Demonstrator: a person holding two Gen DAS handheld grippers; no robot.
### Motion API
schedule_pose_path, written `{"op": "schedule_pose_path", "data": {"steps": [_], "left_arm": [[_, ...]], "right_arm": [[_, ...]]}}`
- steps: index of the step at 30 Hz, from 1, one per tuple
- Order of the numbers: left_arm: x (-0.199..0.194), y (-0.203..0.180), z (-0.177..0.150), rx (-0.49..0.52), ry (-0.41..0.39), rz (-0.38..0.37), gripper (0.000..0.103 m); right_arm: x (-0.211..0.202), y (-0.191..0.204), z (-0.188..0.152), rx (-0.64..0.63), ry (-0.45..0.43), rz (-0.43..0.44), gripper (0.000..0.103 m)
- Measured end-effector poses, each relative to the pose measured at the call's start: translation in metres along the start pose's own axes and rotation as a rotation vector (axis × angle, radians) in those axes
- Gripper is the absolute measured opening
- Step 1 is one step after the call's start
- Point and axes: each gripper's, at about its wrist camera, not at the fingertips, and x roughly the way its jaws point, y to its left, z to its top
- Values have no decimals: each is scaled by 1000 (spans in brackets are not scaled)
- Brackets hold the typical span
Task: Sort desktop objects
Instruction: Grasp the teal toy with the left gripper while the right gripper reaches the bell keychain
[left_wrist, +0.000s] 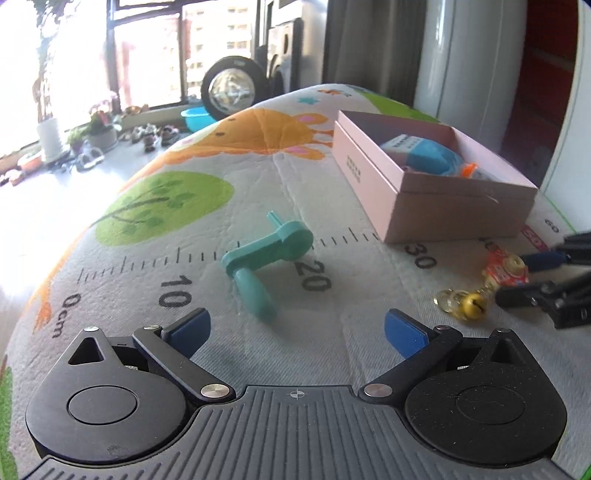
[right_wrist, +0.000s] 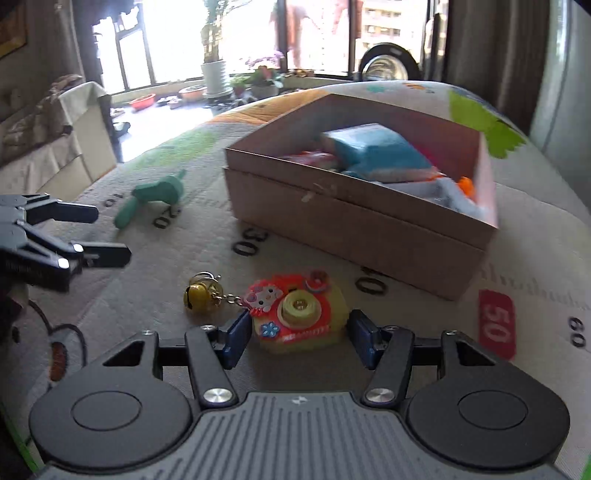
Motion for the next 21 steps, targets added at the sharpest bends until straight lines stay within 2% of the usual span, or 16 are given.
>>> {"op": "schedule_pose_path", "data": {"steps": [1,3,5,8,14,16,19,21], "left_arm": [[4,0,5,-17,5,-3,103],[14,-2,15,-40,17,1,103],[28,-4,24,-64,32,25,103],[47,-8,33,-93,54,85,103],[60,-17,41,-80,38,145,102],[61,-20,41,-65,33,159,97],[56,-22,40,-41,12,158,78],[50,-22,38,-32,7,134,76]], "right_arm": [[-4,-5,-7,12,-10,-29,73],[-8,-16,-18,64,-32,-64,84],[-13,-23,-27,105,-73,-73,85],[-16,-24,-31,127,-97,-91,98],[-16,-34,-32,189,-109,-49,103],[-16,-34,-33,189,-111,-49,103],[-16,-32,-33,186,-110,-53,103],[-16,-31,-33,183,-108,-56,103]]}}
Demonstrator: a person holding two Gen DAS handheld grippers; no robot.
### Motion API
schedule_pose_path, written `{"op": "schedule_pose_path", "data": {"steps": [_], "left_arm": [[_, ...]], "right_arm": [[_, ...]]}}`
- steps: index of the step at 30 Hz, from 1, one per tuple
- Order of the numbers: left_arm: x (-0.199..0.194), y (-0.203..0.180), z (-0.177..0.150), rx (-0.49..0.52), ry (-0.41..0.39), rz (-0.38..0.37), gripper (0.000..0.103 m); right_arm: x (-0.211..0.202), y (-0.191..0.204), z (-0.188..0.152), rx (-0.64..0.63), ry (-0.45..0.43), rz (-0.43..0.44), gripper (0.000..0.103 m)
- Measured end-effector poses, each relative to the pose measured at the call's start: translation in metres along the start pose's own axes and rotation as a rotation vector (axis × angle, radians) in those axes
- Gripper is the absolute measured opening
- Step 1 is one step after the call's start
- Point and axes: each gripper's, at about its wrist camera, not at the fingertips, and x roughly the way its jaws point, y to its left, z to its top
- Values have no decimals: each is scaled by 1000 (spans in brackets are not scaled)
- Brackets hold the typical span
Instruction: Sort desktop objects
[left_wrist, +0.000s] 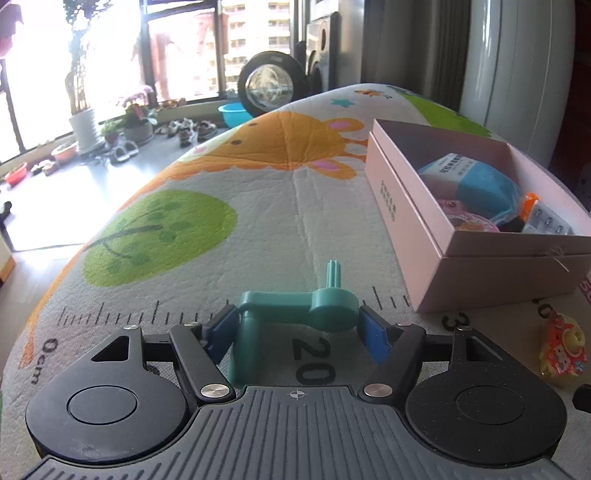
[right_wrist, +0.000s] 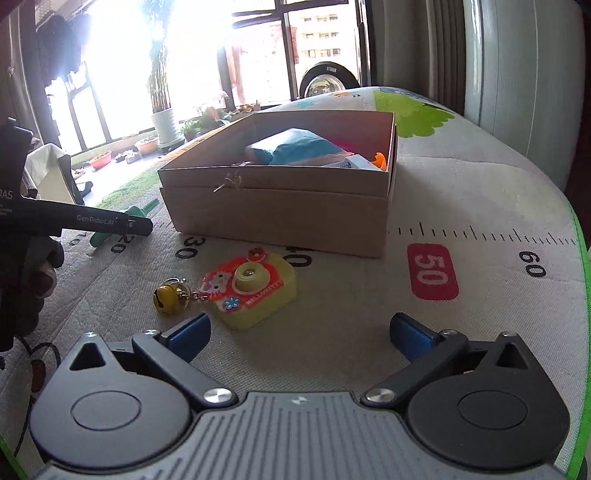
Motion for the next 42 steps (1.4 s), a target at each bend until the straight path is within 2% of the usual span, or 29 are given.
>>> {"op": "schedule_pose_path", "data": {"steps": [4,9,10,12,19,21,22,24,27,33,36,38,42], "left_arm": [[-15,-7,-17,78,-15,-36,75],[-42,-15,-41,179,-21,-153,76],[-46,-17,-46,189,-19,-176,78],[-52,-21,-54,204,-16,-194,92],[-53,-23,-63,192,-22,-179,101],[-51,-22,-62,182,-21,-183,102],[-52,-21,-63,180,-23,-182,102],[-51,-22,-63,180,-26,-179,103],[-52,-21,-63,173,-26,-180,103],[-52,-20,-63,171,-25,-183,103],[-51,-20,-63,171,-25,-183,103],[-51,-20,-63,172,-25,-181,103],[-51,-20,-63,172,-25,-181,103]], "right_arm": [[2,3,0,-20,9,-15,103],[4,4,0,-37,24,-16,103],[4,5,0,-44,29,-17,103],[5,8,0,-69,40,-26,103],[7,16,3,-118,50,-30,103],[5,20,8,-148,13,-35,103],[5,24,11,-175,1,-40,101],[5,30,21,-213,-9,-13,86],[12,29,35,-166,1,46,83],[24,25,43,-111,18,14,77],[16,19,39,-90,29,18,77],[6,15,35,-92,36,49,77],[-8,14,34,-97,-2,57,77]]}}
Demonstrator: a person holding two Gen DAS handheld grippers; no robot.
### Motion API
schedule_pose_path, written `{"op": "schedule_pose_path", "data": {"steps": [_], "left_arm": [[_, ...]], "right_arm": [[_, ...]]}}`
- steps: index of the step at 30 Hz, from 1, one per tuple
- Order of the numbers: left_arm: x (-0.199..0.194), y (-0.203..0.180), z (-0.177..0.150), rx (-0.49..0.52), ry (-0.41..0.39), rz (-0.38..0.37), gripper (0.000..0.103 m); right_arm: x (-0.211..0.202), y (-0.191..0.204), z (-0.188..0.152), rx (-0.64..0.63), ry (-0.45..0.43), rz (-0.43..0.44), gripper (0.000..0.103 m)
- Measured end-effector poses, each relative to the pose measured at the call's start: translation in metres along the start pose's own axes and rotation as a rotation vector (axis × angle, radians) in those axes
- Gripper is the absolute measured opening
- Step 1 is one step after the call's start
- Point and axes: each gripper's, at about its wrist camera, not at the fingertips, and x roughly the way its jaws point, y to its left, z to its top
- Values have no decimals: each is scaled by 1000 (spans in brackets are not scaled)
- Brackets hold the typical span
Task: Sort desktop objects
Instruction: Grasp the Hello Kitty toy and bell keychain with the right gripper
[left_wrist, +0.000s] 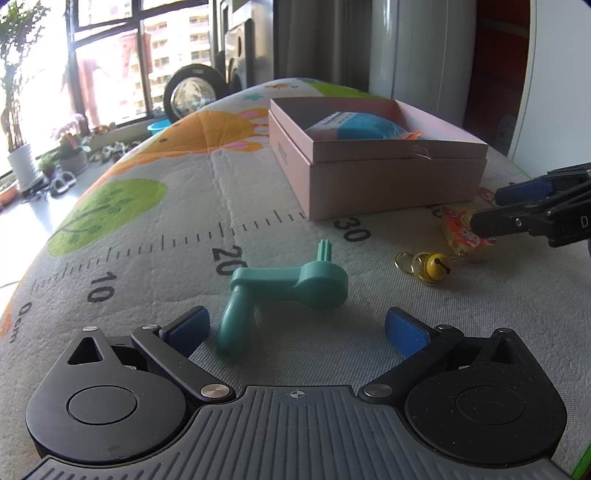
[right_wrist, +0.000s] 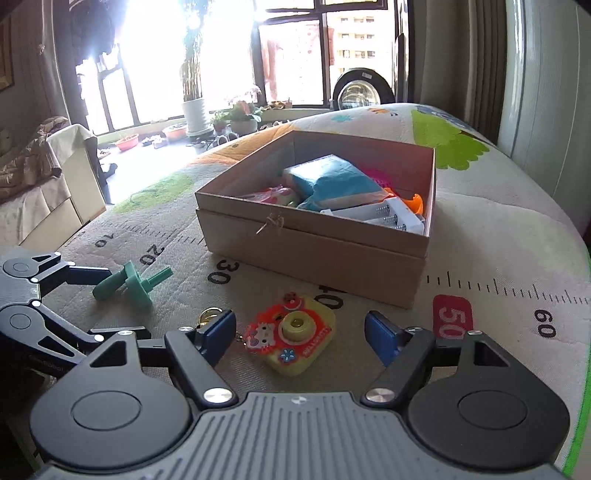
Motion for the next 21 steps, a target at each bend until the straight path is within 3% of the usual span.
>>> {"op": "schedule_pose_path", "data": {"steps": [2,4,7,12,21], "left_arm": [[0,0,0,-1,0,-1,103],[0,0,0,-1,0,-1,103],[0,0,0,0,0,-1,103],[0,0,0,-2,0,-3,103],[1,-1,1,-3,1,-8,103]], "right_arm": [[5,-3,6,34,-12,-25,75],[15,-5,12,76,-7,-36,58],[32,-4,19,113,9,-32,52],[44,-3,20,84,36,-90,49],[6,-30,-11,130,73,-107,56]]}}
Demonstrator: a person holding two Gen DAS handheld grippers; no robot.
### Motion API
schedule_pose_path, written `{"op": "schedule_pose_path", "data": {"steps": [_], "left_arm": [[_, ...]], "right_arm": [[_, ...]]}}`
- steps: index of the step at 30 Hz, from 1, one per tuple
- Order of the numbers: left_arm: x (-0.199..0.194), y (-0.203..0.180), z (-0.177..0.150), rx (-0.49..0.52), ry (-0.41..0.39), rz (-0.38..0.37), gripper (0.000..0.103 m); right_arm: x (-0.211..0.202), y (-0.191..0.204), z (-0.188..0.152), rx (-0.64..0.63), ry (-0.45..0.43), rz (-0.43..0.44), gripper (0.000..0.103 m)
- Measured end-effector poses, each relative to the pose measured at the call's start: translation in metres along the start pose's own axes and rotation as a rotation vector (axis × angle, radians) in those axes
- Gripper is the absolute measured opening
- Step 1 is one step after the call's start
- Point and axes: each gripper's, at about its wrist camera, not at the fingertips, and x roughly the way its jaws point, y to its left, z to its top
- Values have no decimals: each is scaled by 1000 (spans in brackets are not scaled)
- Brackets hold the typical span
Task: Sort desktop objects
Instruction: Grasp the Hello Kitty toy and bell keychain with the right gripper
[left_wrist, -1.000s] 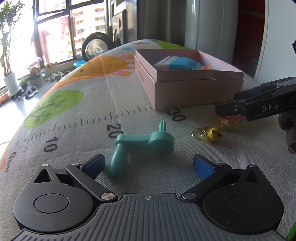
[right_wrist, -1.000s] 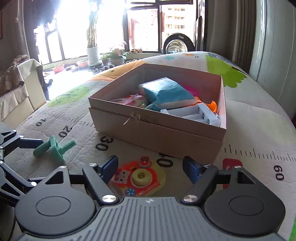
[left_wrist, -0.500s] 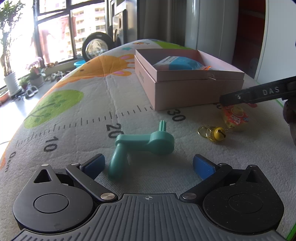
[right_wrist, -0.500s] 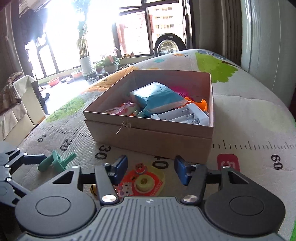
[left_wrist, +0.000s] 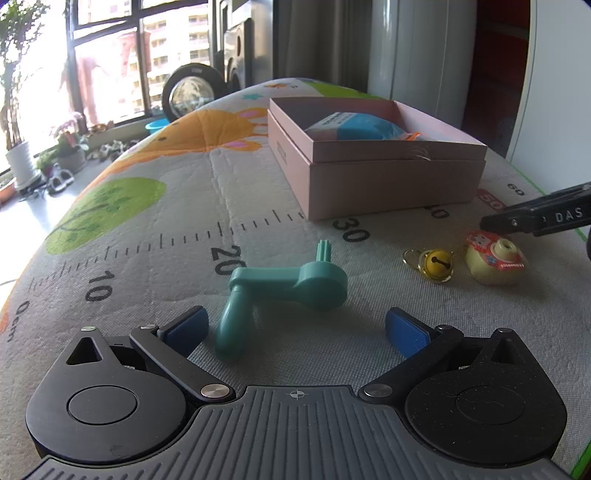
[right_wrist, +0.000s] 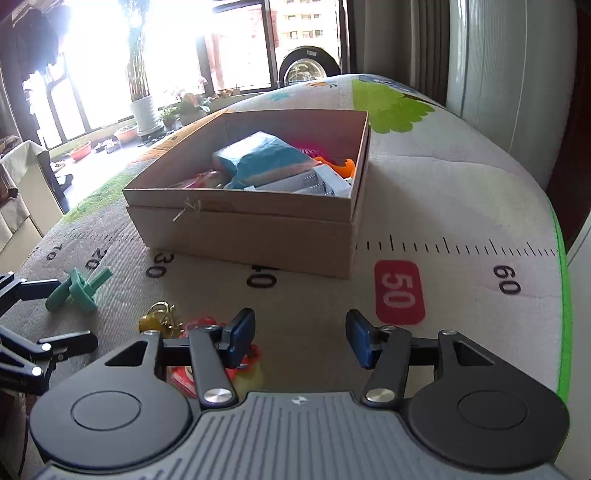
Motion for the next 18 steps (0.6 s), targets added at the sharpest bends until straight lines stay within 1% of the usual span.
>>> {"op": "schedule_pose_path", "data": {"steps": [2,3,4,6,9,10,12,13,15,16,18], "left_arm": [[0,0,0,-1,0,-1,103],[0,0,0,-1,0,-1,103],[0,0,0,-1,0,-1,103],[0,0,0,-1,0,-1,103],[0,0,0,-1,0,-1,103],[0,0,0,-1,0,-1,103],[0,0,0,-1,-1,-1,103],[0,0,0,-1,-1,-1,103],[0,0,0,-2,-1,-2,103],[0,0,0,-2,-1,-2,103],[0,0,0,-1,-1,-2,103]], "right_arm": [[-7,-2,-7,3,0,15,58],[-11,-2,-9,10,-6,18,64],[-15,-1,-11,19,-16,21,73],[-23,3,-15,26,-43,43,80],[-32,19,-21,-21,-65,100,82],[-33,25,-24,-45,-69,117,85],[-34,38,-30,-107,-62,148,86],[-33,46,-33,-153,-50,143,86],[-29,54,-38,-214,-49,102,86],[-28,54,-39,-224,-49,83,86],[-26,46,-37,-196,-45,61,87]]}}
